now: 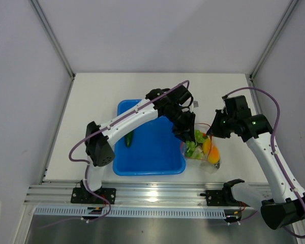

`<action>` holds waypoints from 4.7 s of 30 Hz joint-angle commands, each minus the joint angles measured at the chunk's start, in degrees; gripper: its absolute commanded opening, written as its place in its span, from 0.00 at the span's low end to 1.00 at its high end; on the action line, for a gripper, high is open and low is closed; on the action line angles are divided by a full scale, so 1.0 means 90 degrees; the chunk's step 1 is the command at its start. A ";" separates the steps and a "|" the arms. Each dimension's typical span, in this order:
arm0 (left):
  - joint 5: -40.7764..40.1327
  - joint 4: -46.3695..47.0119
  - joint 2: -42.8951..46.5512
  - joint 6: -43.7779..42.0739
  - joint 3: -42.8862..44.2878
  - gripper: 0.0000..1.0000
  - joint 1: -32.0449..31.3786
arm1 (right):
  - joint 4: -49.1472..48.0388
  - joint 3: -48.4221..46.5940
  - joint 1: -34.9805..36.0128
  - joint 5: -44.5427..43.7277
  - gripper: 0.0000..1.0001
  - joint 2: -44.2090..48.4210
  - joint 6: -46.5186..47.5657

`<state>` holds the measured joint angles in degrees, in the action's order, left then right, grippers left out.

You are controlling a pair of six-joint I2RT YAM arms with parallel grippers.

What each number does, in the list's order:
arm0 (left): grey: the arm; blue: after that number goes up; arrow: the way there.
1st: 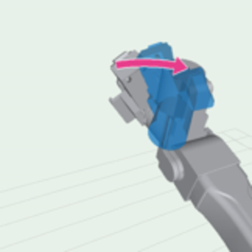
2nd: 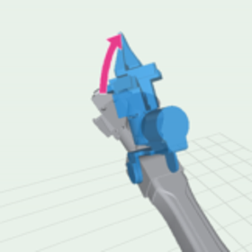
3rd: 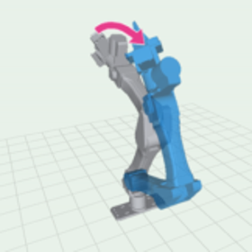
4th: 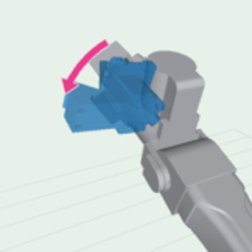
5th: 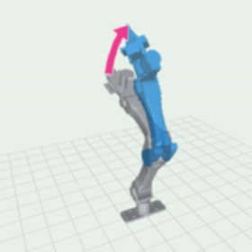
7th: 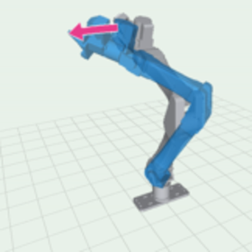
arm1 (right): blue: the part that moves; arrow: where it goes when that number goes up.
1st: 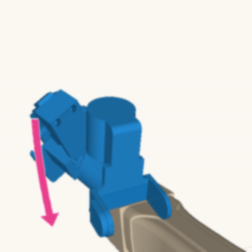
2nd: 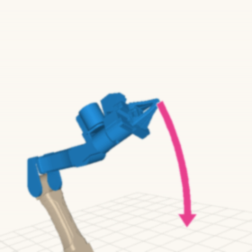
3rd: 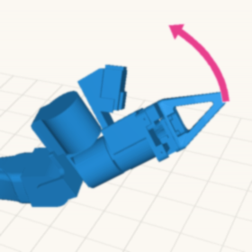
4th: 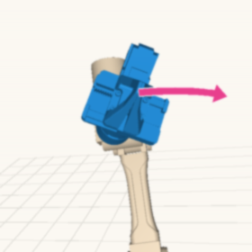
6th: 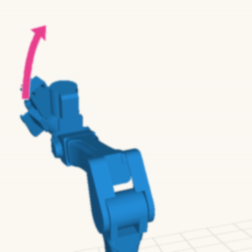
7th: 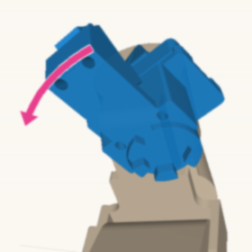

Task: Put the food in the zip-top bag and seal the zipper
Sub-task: Place the fake fruit in the zipper food storage bag, then pick up the fake vegetable from the bin.

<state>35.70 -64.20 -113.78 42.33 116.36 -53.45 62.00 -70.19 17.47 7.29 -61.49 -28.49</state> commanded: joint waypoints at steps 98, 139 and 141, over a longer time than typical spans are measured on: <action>-0.4641 0.0542 -0.0405 -0.0923 -0.3348 0.81 0.2345 | -0.0248 0.0084 0.0060 -0.0146 0.00 -0.0023 0.0041; -0.2495 -0.0083 0.2554 -0.0855 -0.2782 0.01 0.1662 | -0.0277 -0.0013 0.0070 -0.0126 0.00 -0.0052 0.0031; -0.1445 0.0024 0.2651 -0.0836 -0.2636 0.01 0.1506 | -0.0277 -0.0062 0.0060 -0.0146 0.00 -0.0072 0.0021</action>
<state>7.88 -63.59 -92.16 34.33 89.73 -38.22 60.93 -68.95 17.78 6.72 -62.33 -28.45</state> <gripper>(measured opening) 0.382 0.003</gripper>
